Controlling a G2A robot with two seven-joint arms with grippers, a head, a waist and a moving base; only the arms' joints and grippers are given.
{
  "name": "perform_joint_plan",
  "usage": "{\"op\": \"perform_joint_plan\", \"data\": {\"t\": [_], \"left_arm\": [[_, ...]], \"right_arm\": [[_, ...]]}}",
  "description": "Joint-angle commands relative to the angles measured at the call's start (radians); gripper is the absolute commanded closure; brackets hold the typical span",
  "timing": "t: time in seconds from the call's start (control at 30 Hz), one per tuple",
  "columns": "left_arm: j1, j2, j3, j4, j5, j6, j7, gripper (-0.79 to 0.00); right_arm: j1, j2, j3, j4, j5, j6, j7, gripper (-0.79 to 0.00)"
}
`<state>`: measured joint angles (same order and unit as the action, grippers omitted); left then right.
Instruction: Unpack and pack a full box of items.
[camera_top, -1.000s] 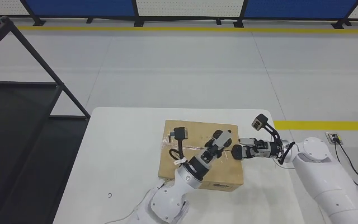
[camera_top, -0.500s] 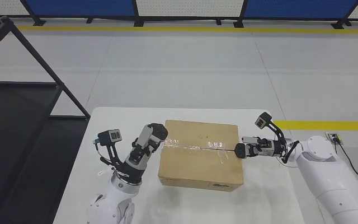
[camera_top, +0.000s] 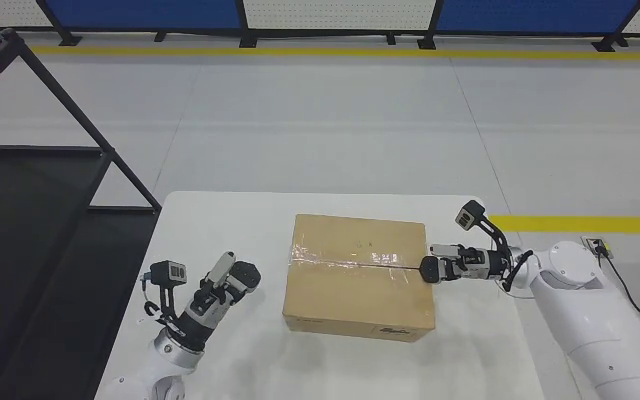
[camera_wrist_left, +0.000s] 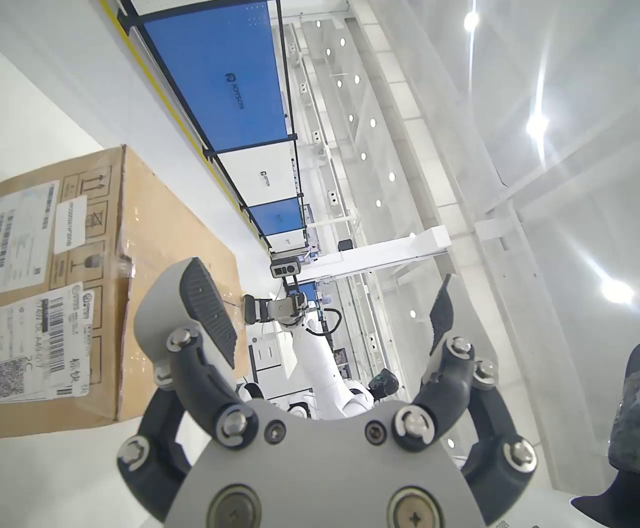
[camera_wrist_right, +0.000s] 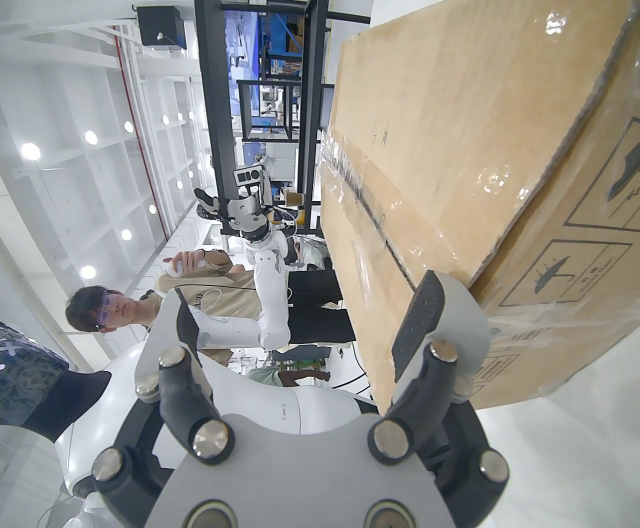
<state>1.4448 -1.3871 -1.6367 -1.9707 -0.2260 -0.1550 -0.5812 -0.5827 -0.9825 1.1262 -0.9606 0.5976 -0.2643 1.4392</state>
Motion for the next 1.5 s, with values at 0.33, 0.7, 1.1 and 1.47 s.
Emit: {"op": "perform_joint_plan", "data": {"t": [0.33,0.7,1.1,1.47], "left_arm": [[-0.086,0.006,0.034,0.041,-0.152,0.229,-0.012,-0.785],[-0.109,0.007,0.053,0.032,-0.095,0.273,0.074,-0.785],[-0.262,0.006,0.217,0.132,0.032,0.363,0.135,-0.785],[-0.329,0.002,0.289,0.268,0.054,0.345,0.178,-0.785]], "right_arm": [[-0.020,0.006,0.016,-0.041,-0.019,0.010,-0.015,-0.785],[-0.039,0.009,0.025,-0.067,-0.020,0.026,-0.040,-0.785],[-0.056,0.010,0.033,-0.083,-0.013,0.014,-0.046,-0.785],[-0.096,0.018,0.059,-0.136,-0.029,0.017,-0.085,-0.785]]}}
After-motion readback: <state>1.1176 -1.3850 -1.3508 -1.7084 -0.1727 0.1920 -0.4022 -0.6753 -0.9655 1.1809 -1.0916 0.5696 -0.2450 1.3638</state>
